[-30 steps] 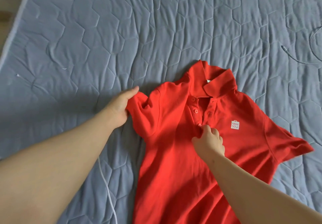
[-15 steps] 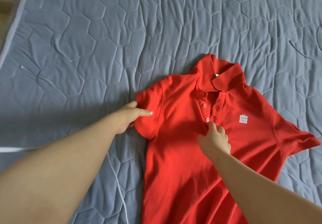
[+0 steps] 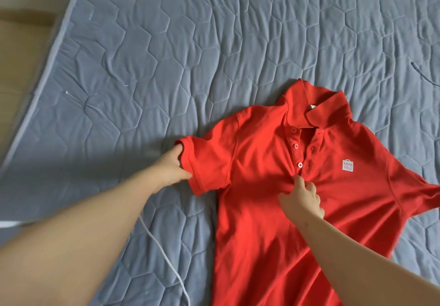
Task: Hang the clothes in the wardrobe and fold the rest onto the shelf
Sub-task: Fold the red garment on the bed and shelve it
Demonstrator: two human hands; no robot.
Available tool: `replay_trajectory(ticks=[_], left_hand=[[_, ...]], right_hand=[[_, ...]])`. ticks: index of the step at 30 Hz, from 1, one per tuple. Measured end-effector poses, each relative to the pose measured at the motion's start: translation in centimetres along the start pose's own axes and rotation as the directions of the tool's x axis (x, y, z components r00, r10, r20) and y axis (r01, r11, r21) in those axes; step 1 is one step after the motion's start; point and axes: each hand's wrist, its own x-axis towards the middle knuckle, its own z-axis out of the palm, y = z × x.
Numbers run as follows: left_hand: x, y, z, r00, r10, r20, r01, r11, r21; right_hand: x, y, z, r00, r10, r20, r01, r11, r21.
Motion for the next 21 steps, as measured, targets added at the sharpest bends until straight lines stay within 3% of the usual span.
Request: replay_trajectory(ticks=[2,4,9,13,17,21], left_hand=[[0.5,-0.7,-0.2,0.947,-0.016,-0.319,0.023,1.000,0.018],[0.4,-1.2,0.1,0.888,-0.078,-0.453,0.092,0.996,0.008],[-2.3,-1.6,3.1,0.937,-0.036,-0.346,0.119,0.968,0.222],[-6.3,-0.9,7.0,0.912,0.071,-0.405,0.027,0.972,0.231],[-10.4,-0.8,12.0,0.923,0.169,-0.345,-0.079,0.962,0.260],[-13.8,-3.8,16.7,0.959,0.160,-0.234,-0.101,0.964,0.245]], right_hand=[[-0.1,0.3,0.1,1.000,-0.012,0.002,0.012,1.000,0.001],[-0.4,0.7,0.3,1.000,-0.026,0.006,0.026,1.000,0.000],[-3.1,2.5,1.4,0.997,-0.001,0.078,-0.003,0.999,0.052],[-6.3,5.1,2.0,0.996,0.006,0.092,-0.014,0.997,0.081],[-9.0,8.6,1.9,0.997,-0.013,0.077,0.005,0.994,0.105],[-11.4,13.8,2.7,0.997,-0.029,0.065,0.018,0.985,0.171]])
